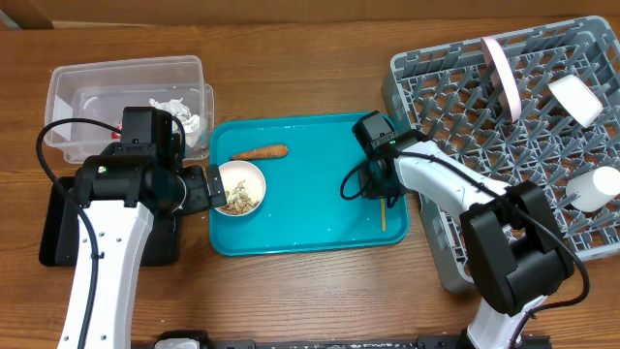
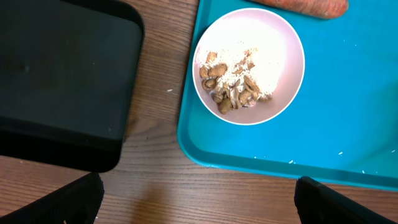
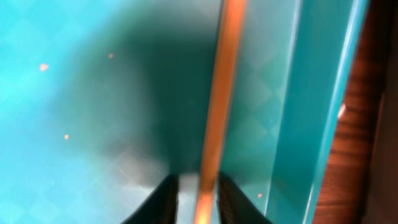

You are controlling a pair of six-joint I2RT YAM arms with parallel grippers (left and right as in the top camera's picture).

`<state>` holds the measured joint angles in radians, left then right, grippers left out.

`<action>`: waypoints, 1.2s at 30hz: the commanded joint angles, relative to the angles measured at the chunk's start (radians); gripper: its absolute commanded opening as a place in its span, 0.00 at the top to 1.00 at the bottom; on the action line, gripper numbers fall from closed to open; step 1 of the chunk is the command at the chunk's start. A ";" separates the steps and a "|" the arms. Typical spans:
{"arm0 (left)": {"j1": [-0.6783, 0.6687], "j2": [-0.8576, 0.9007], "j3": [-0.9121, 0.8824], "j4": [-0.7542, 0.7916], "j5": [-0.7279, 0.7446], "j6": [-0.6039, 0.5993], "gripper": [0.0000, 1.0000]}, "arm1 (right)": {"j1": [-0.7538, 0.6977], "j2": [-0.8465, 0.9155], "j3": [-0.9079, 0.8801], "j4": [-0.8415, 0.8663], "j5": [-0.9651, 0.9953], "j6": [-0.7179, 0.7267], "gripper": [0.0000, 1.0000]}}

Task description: Sort waste into correct bins and load items into the dishwasher

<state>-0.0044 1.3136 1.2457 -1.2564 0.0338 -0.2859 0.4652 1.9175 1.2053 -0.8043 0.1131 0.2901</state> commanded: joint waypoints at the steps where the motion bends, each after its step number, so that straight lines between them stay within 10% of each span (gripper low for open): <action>1: 0.004 -0.010 -0.005 0.001 0.011 -0.006 0.00 | -0.004 0.042 -0.008 -0.009 0.005 0.003 0.88; 14: 0.004 -0.010 -0.005 0.002 0.010 -0.006 0.00 | -0.004 -0.042 0.034 -0.077 -0.044 -0.011 0.96; 36: 0.004 -0.010 -0.006 0.020 0.008 -0.006 0.00 | -0.325 -0.339 0.117 -0.283 -0.061 -0.613 0.96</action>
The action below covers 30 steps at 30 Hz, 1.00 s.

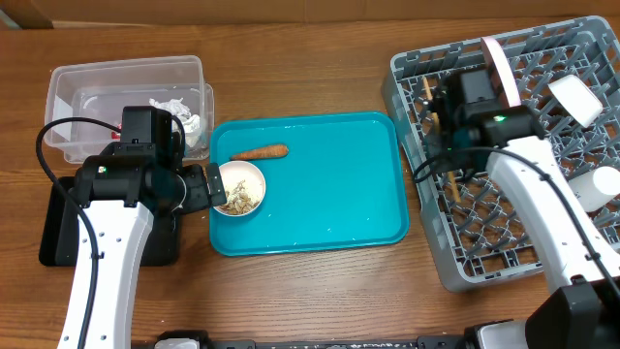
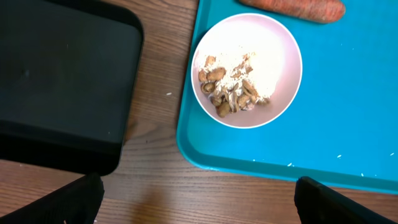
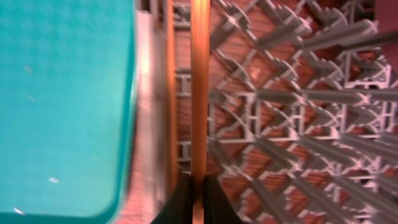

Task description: Sort waste into correct bins and load items into the dishwasher

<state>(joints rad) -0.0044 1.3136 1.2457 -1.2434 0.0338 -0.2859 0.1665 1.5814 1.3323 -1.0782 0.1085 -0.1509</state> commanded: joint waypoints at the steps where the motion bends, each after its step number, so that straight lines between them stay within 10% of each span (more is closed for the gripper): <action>1: 0.004 -0.010 -0.006 0.009 0.008 -0.006 0.00 | -0.038 -0.003 -0.017 -0.011 -0.079 -0.215 0.96; 30: 0.004 -0.010 -0.006 0.003 0.008 -0.006 0.00 | -0.050 -0.001 -0.116 0.053 -0.151 -0.105 0.96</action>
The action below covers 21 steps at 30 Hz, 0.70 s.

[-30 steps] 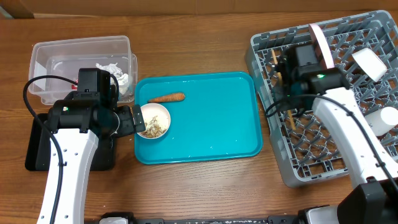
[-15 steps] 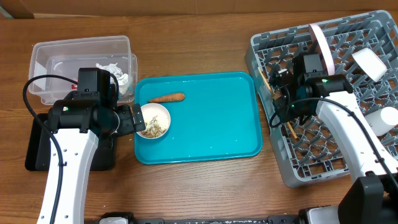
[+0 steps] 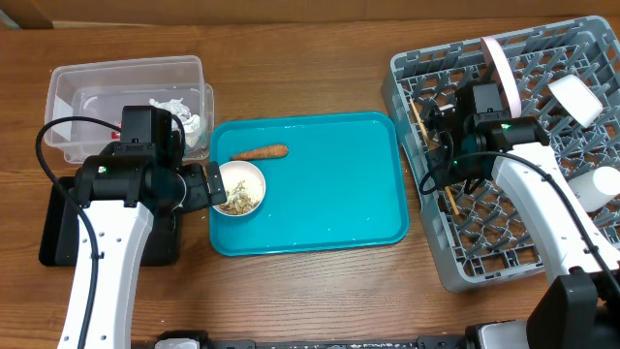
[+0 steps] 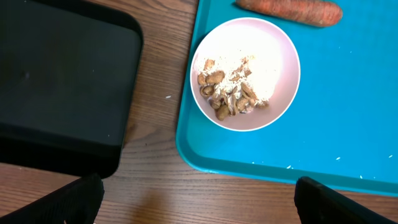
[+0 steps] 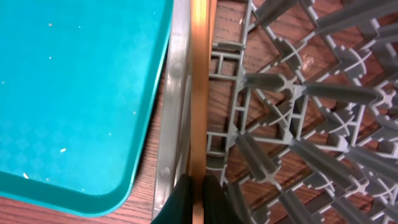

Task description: Sort waste into correct bins and load items into the dishwasher

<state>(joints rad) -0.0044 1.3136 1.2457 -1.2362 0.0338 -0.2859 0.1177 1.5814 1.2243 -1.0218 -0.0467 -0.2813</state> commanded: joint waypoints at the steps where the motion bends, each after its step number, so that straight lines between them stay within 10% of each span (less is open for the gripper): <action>1: 0.004 -0.010 -0.006 -0.006 0.008 -0.006 0.00 | -0.001 -0.001 -0.008 -0.008 0.004 0.025 0.96; 14: 0.004 -0.010 -0.006 -0.013 0.008 -0.006 0.00 | -0.001 -0.001 -0.008 -0.017 0.019 0.104 0.95; 21: 0.004 -0.010 -0.006 -0.013 0.008 -0.006 0.00 | -0.001 -0.001 -0.008 -0.016 0.019 0.103 0.60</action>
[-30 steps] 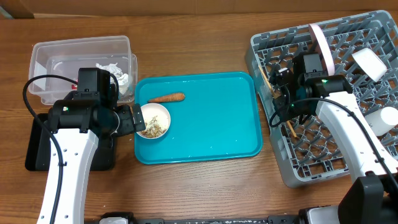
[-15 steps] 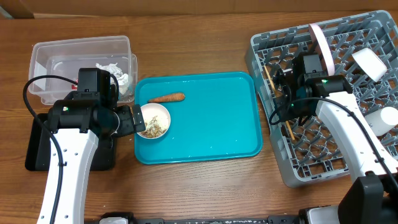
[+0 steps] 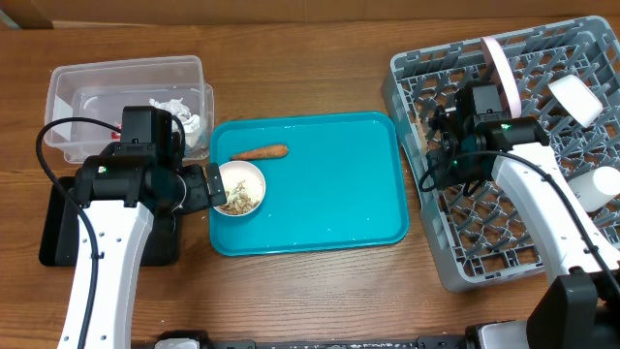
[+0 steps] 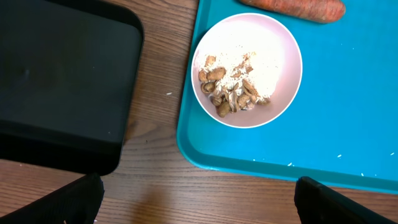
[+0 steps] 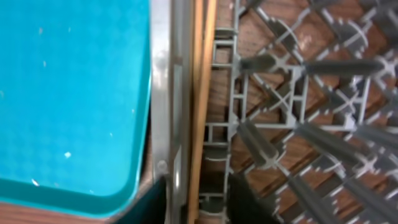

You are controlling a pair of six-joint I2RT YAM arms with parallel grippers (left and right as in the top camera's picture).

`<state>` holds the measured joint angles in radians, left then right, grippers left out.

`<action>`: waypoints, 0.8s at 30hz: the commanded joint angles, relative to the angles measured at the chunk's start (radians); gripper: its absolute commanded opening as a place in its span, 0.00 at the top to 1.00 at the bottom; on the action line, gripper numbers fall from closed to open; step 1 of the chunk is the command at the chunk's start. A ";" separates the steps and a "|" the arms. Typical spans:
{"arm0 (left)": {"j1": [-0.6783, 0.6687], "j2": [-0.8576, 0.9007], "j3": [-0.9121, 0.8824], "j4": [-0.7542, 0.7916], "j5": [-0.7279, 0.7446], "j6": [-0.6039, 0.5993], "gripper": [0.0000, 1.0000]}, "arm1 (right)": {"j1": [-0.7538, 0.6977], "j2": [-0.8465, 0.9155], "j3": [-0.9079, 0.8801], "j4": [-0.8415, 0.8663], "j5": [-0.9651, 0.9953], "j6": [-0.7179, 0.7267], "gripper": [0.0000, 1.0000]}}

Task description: Sort waste into correct bins and load items into the dishwasher

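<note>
A wooden chopstick (image 5: 200, 118) lies inside the grey dishwasher rack (image 3: 504, 165), along its left wall. My right gripper (image 5: 202, 196) is open, one finger on each side of the stick without touching it. What looks like a second stick lies close beside the first near the top. My left gripper (image 4: 199, 208) is open over bare wood beside the teal tray (image 3: 329, 194). On the tray ahead of it are a pink bowl (image 4: 267, 56) of peanut shells and a carrot (image 3: 260, 152).
A black bin (image 4: 56, 81) sits left of the tray. Behind it, a clear bin (image 3: 107, 97) holds crumpled paper (image 3: 174, 109). The rack also carries an upright pink plate (image 3: 501, 73), a white cup (image 3: 573, 99) and another white item (image 3: 596, 186).
My right gripper was shut on the chopstick at the rack's left wall. Now it is open and the stick lies in the rack. The left arm has barely shifted.
First my right gripper was shut on the chopstick at the tray's right edge. Then it held the stick over the rack, then low against the rack's left wall, and now it has let go. My left gripper stayed open near the bowl throughout.
</note>
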<state>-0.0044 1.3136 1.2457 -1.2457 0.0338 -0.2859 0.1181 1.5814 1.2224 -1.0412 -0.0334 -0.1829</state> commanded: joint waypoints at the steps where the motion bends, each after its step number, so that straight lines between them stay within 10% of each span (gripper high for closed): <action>1: 0.004 -0.010 -0.006 -0.003 0.008 -0.006 0.00 | -0.002 -0.001 -0.006 0.004 0.006 0.005 0.59; 13: 0.004 -0.010 -0.006 -0.002 0.008 -0.006 0.00 | -0.001 -0.011 0.110 -0.018 -0.026 0.042 0.53; 20: 0.004 -0.010 -0.006 0.005 0.032 -0.006 0.00 | 0.002 -0.018 0.331 -0.006 -0.618 0.108 0.39; 24: 0.003 -0.010 -0.007 0.030 0.083 -0.006 0.01 | 0.035 -0.014 0.321 0.006 -0.581 0.109 0.41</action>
<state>-0.0044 1.3136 1.2457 -1.2270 0.0666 -0.2859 0.1307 1.5715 1.5471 -1.0191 -0.5125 -0.0910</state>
